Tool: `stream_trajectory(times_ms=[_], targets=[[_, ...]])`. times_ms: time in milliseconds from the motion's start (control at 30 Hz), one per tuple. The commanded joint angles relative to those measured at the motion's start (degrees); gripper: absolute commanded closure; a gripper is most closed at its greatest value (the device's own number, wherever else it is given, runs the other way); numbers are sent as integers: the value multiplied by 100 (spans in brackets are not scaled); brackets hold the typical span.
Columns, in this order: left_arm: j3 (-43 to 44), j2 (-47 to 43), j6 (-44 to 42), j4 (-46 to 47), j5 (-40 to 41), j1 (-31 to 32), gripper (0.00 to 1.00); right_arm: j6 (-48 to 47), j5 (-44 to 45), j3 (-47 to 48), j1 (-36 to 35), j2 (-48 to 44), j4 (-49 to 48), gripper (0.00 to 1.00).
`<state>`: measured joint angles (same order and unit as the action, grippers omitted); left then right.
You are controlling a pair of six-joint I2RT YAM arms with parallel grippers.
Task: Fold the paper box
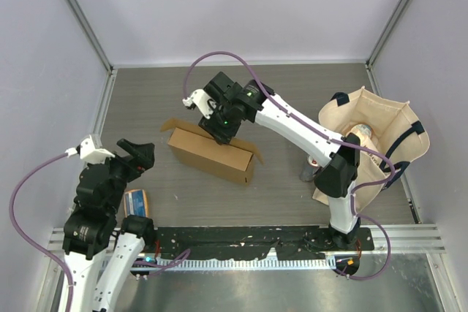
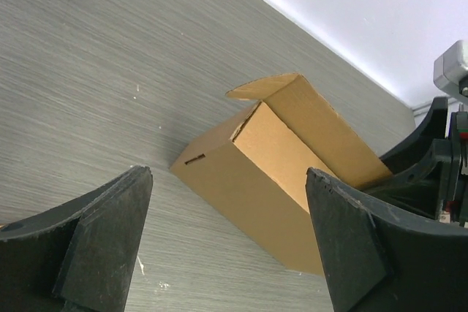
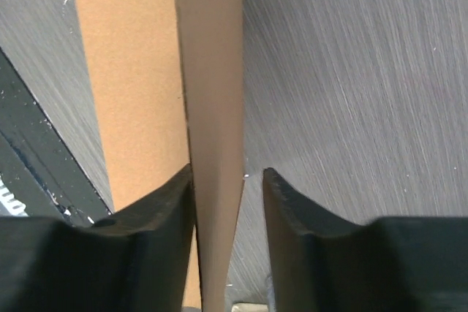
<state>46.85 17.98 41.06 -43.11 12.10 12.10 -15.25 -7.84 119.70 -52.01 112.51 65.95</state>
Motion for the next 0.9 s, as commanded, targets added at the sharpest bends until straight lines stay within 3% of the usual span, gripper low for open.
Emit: stream_trajectory(times_ms=[0,33,133,267,400,633,867], targets=[[61,364,-326,365,-374,21,9,679,615,-453,-11,-780,-826,48],[122,451,-457,408,-436,21,6,855,669,-604,-2,-922,-960,40],[428,1048,-668,479,-813,12,2,1365,757,-1053,-2,-1379,-1155,32],[965,2024,-1326,453,-1403,12,2,1980,1231,-1720,-2,-1960,-1225,26],[1352,2701,-1855,496,-1719,-6,7,2254,1013,-2336,-2,-2636,-1269,24],[1713,2957,-1953,620,-2353,-32,9,2543,1047,-3751,-2,-3849,-1523,29],[1424,2641,-1136,629,-2756,-32,12,2922,1144,-4779,-2,-4553,-2384,47]])
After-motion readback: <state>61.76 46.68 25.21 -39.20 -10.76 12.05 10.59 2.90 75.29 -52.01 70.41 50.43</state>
